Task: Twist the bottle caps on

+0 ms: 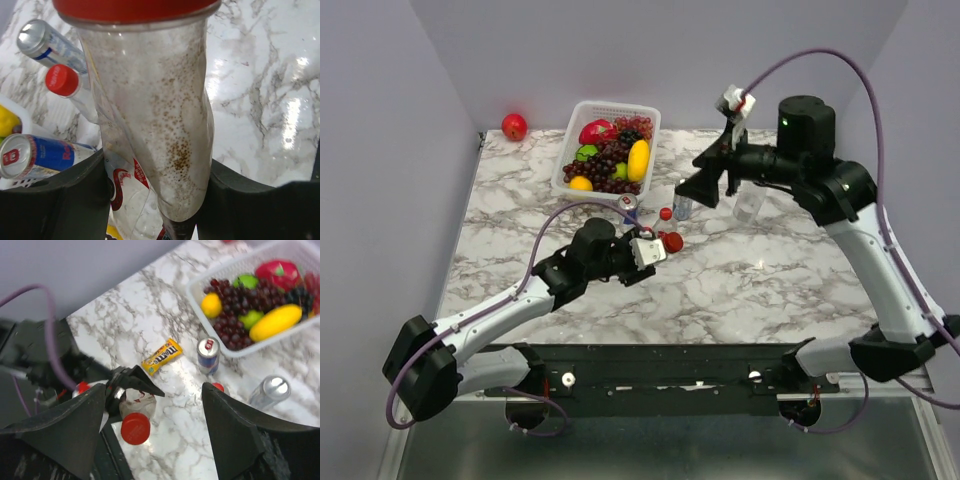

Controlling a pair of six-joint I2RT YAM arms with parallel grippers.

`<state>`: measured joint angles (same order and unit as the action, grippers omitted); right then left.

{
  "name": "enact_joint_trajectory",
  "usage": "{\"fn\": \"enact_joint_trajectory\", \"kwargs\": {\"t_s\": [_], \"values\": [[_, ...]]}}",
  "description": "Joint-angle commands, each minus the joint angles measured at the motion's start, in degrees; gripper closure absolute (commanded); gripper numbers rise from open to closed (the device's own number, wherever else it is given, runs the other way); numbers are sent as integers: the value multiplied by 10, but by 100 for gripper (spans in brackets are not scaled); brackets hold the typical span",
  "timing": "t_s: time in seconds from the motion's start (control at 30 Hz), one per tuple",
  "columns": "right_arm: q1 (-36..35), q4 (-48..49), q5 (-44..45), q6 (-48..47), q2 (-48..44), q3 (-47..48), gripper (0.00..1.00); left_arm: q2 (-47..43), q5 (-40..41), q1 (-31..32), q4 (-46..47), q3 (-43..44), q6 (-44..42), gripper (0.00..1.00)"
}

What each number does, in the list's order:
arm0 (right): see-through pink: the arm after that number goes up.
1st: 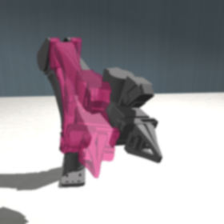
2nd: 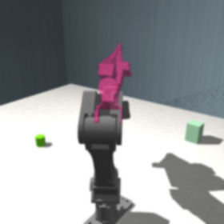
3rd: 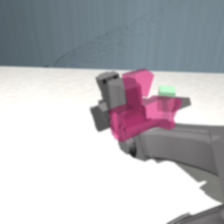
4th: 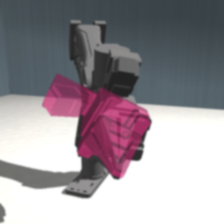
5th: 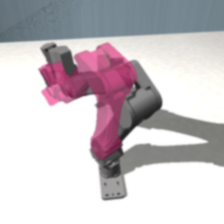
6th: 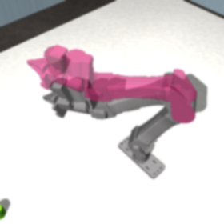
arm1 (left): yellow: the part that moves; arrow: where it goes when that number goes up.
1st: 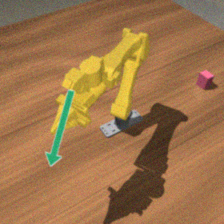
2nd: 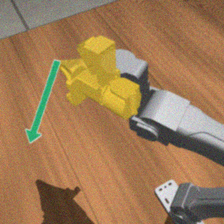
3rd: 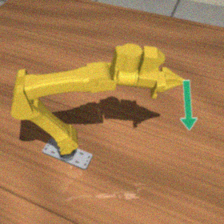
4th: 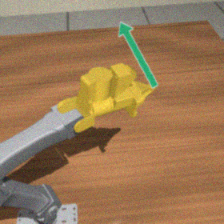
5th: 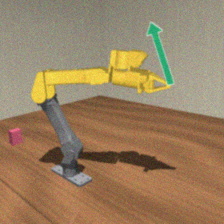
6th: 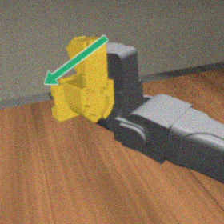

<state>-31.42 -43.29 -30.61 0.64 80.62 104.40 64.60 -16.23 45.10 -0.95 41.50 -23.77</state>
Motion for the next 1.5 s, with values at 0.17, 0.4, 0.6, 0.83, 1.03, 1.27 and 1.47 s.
{"fn": "enact_joint_trajectory", "kwargs": {"t_s": [0.17,0.4,0.6,0.83,1.03,1.27,1.47], "values": [[-9,-115,-209,-554,-138,-203,9,37,-211,-43,-252,133,-178,100],[-46,-154,-190,-668,-128,-210,16,51,-215,-43,-284,154,-219,100],[-87,-175,-147,-742,-131,-225,19,65,-217,-43,-271,168,-208,100],[-116,-175,-121,-759,-129,-235,25,65,-224,-43,-259,169,-194,100],[-118,-143,-105,-748,-129,-249,29,65,-224,-43,-254,170,-188,100],[-120,-112,-87,-759,-127,-258,30,69,-227,-42,-259,174,-195,100],[-121,-104,-89,-755,-121,-259,40,70,-224,-42,-258,177,-196,100]]}}
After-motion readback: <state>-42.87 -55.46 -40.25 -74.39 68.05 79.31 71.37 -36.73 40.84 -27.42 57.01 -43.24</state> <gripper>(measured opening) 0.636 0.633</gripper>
